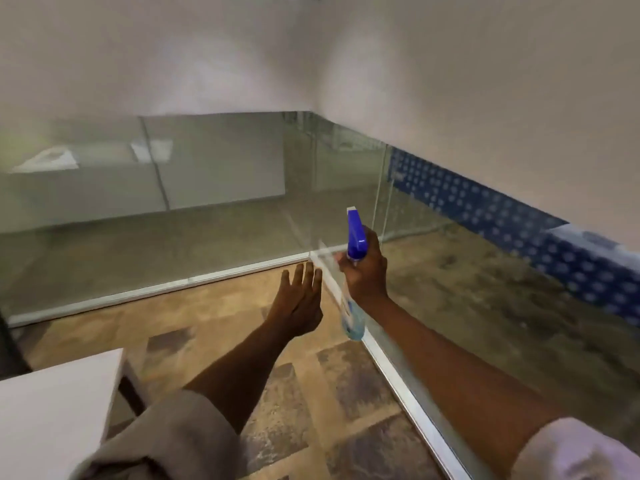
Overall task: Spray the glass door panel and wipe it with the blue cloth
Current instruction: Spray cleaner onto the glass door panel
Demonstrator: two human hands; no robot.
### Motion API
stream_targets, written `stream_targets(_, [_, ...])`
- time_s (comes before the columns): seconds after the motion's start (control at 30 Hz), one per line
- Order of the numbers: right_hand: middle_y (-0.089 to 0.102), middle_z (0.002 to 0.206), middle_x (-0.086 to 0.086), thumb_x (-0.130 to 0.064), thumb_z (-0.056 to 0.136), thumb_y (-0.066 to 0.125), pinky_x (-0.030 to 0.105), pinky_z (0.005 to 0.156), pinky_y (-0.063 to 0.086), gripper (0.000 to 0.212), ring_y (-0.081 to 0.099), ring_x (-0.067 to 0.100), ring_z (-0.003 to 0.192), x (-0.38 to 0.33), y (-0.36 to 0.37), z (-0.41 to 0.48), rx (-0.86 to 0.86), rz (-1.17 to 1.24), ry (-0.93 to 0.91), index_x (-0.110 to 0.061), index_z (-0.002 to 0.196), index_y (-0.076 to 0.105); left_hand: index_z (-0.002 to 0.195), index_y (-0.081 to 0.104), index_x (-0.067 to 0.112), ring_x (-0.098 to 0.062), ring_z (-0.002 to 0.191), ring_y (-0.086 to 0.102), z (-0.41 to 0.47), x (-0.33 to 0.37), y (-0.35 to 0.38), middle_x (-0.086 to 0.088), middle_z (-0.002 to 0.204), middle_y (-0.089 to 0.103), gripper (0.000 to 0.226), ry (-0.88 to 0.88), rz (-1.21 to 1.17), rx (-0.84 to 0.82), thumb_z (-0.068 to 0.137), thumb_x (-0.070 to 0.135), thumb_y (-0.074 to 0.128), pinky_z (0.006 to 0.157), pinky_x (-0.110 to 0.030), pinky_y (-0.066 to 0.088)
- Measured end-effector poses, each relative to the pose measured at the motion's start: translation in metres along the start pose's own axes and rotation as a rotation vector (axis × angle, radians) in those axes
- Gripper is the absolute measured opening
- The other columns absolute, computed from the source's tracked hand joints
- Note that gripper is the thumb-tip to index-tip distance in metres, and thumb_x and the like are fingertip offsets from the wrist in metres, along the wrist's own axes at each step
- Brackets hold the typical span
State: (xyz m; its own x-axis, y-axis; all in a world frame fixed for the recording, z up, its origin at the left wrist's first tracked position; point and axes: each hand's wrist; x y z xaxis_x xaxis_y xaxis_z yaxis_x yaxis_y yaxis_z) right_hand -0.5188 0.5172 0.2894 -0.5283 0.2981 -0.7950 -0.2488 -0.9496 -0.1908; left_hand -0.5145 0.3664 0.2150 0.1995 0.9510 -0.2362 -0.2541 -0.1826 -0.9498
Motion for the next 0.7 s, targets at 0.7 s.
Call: stream_targets(0.7, [0.063,0.11,0.006,-0.012,0.084,0.07,0.039,0.086,0.056,0.05,0.061,0.019,0.098,-0.029,-0.43,-0.004,0.618,-0.518,0.149,-0.015,0.128,0.047,0.145,0.035,-0.004,-0.046,0.14,0.033,0.169,0.413,-0.246,-0.029,0.151,0.036,0.085,0.735,-0.258,0.589,0.08,0.044,0.061,0.109,-0.062,0.031])
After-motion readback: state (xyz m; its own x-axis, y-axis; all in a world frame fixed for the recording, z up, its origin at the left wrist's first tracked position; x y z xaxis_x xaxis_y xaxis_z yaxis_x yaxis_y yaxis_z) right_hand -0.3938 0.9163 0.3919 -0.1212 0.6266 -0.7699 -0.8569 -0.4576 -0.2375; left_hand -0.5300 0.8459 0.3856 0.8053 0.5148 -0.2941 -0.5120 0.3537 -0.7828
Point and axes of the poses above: each hand's wrist, its own z-axis towards the middle knuckle, its own y-axis out of the palm, x = y × z
